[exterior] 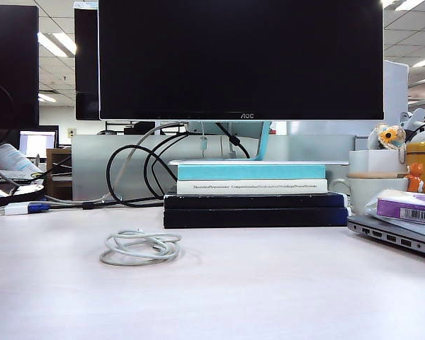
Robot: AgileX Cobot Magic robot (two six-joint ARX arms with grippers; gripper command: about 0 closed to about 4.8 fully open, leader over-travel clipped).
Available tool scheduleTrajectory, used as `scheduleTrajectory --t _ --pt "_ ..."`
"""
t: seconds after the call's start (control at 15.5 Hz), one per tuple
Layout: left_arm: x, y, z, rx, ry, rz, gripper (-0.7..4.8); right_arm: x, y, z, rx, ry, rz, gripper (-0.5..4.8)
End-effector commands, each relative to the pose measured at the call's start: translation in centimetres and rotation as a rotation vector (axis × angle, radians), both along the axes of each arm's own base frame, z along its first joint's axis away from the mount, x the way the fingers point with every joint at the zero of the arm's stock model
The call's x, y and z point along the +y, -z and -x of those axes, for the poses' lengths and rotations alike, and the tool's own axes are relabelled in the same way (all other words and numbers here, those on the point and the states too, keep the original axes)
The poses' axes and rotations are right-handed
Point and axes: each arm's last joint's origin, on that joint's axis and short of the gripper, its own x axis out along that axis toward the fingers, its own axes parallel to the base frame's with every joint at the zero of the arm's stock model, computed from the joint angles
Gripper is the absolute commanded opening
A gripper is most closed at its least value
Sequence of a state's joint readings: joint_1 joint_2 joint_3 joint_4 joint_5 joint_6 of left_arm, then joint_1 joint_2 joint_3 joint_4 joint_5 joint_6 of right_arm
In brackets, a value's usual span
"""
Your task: Unfold the white charging cable into a straight cable.
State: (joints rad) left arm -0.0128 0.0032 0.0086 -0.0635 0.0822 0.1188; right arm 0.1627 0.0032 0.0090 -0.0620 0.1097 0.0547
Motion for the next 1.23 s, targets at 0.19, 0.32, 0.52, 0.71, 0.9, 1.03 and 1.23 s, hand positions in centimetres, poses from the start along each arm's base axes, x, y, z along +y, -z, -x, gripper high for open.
scheduleTrajectory --t 0.19,0.32,0.52,0.71,0.9,1.03,1.23 --pt "0.1 -0.3 0.0 -0.022 -0.022 0.029 -0.04 -0.1 -0.4 0.0 -0.038 0.031 -0.007 -0.01" --pt "0.0 -1.0 0.0 -0.084 0.007 0.117 -0.04 -0.1 -0.5 0.0 -0.046 0.033 -0.084 -0.01" --pt "0.0 -3.1 0.3 -0.269 0.030 0.331 -0.04 -0.1 -1.3 0.1 -0.094 0.031 -0.155 -0.01" --pt "0.0 -5.1 0.8 -0.222 0.018 0.312 -0.04 -0.3 -3.5 0.7 -0.132 0.053 -0.209 -0.01" --pt "-0.1 -8.5 0.5 -0.197 0.038 0.245 -0.05 -0.5 -6.4 1.5 -0.223 0.089 -0.255 -0.01" --pt "-0.2 -11.1 -0.7 -0.163 0.077 0.200 -0.05 -0.6 -7.7 1.8 -0.251 0.086 -0.260 -0.01" --pt "-0.7 -14.2 -5.1 0.010 0.232 0.125 -0.04 -0.4 -10.5 1.3 -0.230 0.048 -0.253 -0.01"
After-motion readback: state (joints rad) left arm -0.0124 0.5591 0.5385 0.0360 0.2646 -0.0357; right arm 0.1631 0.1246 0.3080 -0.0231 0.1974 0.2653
